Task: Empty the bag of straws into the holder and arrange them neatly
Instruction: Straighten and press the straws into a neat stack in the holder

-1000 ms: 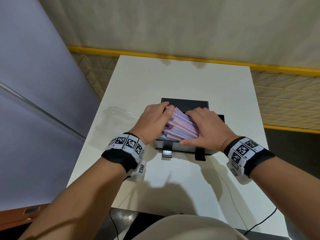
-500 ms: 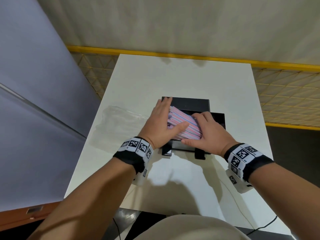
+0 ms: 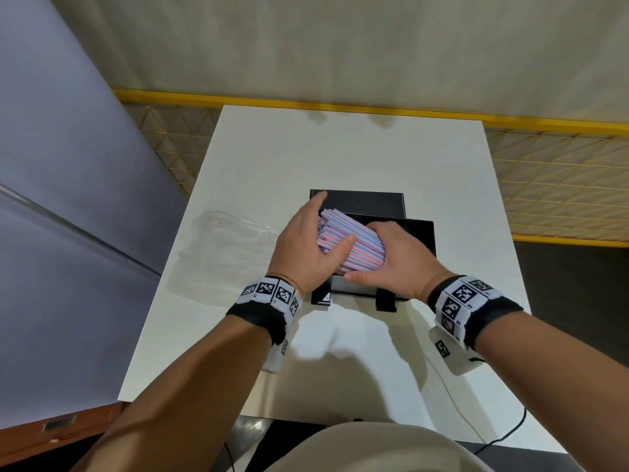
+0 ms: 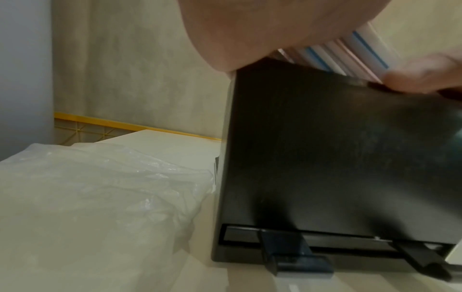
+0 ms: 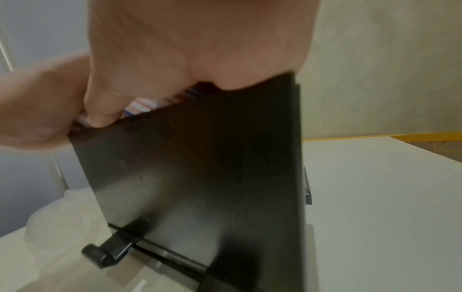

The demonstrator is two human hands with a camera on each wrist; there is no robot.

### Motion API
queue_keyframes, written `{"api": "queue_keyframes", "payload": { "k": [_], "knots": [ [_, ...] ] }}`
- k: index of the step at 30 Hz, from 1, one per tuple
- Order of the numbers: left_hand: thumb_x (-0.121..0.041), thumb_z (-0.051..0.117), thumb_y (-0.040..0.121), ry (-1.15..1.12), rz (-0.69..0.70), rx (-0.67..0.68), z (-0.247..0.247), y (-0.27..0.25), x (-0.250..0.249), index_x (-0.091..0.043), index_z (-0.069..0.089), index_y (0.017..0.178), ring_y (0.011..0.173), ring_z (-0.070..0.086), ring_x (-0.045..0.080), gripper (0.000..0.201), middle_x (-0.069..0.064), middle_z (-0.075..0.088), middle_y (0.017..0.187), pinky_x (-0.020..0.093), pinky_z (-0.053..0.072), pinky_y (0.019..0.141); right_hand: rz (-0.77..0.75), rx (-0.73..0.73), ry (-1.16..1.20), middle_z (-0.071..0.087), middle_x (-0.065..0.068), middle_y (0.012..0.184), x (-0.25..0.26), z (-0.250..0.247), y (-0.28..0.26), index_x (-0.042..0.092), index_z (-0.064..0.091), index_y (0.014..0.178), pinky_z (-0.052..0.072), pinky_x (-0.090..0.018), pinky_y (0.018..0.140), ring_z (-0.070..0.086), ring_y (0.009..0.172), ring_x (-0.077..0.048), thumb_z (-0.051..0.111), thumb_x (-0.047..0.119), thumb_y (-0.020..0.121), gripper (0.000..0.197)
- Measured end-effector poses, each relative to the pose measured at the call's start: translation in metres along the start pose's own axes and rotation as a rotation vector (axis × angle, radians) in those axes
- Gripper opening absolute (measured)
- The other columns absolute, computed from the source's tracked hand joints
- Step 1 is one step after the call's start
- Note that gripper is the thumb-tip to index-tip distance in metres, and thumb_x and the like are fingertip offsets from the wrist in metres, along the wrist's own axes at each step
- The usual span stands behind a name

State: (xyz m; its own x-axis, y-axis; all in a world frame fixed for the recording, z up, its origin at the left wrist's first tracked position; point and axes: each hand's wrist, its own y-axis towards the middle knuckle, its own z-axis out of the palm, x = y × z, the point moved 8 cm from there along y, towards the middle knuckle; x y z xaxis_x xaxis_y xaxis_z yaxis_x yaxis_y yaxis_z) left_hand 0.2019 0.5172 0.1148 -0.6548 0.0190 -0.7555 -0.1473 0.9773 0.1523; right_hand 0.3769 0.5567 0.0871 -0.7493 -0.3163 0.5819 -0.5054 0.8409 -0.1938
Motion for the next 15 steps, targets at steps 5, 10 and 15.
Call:
{"api": "queue_keyframes", "payload": {
  "k": [5, 10, 15],
  "knots": [
    [-0.042, 0.075, 0.086, -0.048, 0.008, -0.045, -0.004, -0.001, 0.002, -0.021, 0.038, 0.155, 0.123, 0.059, 0.014, 0.081, 0.0, 0.056, 0.147, 0.018, 0.041, 0.101, 0.035, 0.121, -0.111, 0.065, 0.011, 0.091, 0.008, -0.004, 0.012, 0.028, 0.059, 0.099, 0.053, -0.034, 0.079, 0.063, 0.085, -0.013, 0.07, 0.088, 0.051, 0.078],
    [-0.039, 0.062, 0.095, 0.006, 0.149, -0.089, -0.007, -0.002, -0.006, -0.02, 0.043, 0.152, 0.138, 0.051, 0.015, 0.063, 0.005, 0.049, 0.155, 0.018, 0.04, 0.111, 0.082, 0.239, 0.035, 0.07, 0.012, 0.094, 0.001, -0.008, 0.015, 0.032, 0.061, 0.098, 0.055, -0.032, 0.08, 0.066, 0.088, -0.011, 0.086, 0.071, 0.052, 0.066],
    [-0.047, 0.048, 0.098, 0.032, 0.12, -0.062, -0.002, -0.001, -0.002, -0.011, 0.048, 0.148, 0.137, 0.053, 0.021, 0.062, 0.008, 0.053, 0.151, 0.029, 0.043, 0.112, 0.073, 0.387, 0.136, 0.075, 0.011, 0.1, 0.007, -0.003, 0.022, 0.032, 0.066, 0.107, 0.055, -0.033, 0.091, 0.07, 0.095, -0.01, 0.094, 0.051, 0.058, 0.059]
  ]
}}
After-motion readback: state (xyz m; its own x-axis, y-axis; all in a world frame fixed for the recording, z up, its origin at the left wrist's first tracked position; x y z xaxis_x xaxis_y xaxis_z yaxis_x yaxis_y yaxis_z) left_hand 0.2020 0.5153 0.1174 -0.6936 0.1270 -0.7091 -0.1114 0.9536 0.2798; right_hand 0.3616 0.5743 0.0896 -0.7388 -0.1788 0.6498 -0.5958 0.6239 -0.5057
